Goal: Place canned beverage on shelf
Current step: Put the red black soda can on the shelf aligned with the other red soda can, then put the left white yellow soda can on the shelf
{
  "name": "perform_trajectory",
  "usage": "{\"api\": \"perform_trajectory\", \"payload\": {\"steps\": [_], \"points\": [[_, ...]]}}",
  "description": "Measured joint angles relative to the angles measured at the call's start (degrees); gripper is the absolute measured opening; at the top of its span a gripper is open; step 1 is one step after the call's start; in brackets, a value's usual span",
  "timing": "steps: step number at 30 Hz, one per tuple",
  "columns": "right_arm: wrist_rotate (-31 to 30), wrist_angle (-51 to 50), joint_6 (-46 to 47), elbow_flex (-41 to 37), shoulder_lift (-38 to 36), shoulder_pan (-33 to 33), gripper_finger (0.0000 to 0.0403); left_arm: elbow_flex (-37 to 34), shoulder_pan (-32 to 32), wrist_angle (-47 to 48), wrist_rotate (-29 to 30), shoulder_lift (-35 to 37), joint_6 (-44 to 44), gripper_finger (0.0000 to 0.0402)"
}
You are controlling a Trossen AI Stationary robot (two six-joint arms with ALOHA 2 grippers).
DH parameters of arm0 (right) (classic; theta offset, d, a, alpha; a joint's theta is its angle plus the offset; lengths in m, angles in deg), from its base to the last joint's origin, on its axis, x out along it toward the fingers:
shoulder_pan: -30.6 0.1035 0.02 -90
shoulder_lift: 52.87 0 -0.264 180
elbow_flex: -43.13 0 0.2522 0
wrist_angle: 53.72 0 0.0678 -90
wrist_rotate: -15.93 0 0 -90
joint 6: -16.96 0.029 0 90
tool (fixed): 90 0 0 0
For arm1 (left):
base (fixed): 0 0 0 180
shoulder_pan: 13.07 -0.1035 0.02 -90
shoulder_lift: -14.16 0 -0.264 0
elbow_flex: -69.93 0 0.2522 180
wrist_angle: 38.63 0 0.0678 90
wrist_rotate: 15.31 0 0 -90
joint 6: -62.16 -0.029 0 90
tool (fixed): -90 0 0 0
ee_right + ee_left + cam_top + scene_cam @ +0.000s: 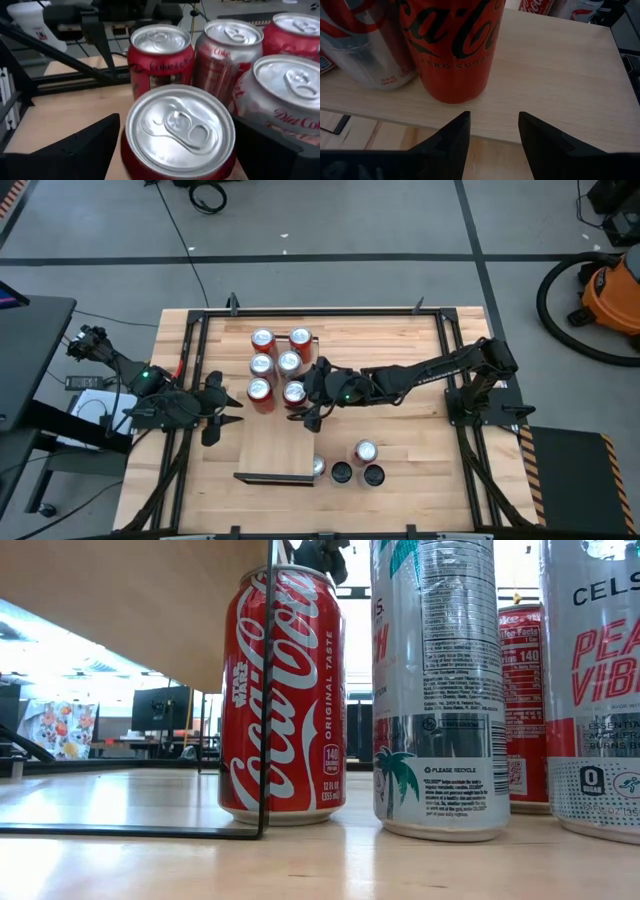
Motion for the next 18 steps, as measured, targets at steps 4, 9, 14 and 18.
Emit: {"api": "perform_trajectory", "payload": {"steps": [4,9,14,18], "points": [[-0.48,-0.81,-1.58,1.80,0.00,0.55,0.0368,0.00,0.02,0.00,0.00,0.00,0.00,0.0178],[-2.37,-4.39,-3.93,5.16,-0.36,1.90,0.0368,0.00,0.00,0.00,0.00,-0.02,0.00,0.0178],[-8.97,-9.14,-6.43,6.49,-2.58,3.31,0.0368,0.00,0.00,0.04,0.00,0.00,0.00,0.0178],[-9.68,-12.74,-6.37,6.49,-5.05,4.01,0.0368,0.00,0.01,0.15,0.00,-0.01,0.00,0.0178]]}}
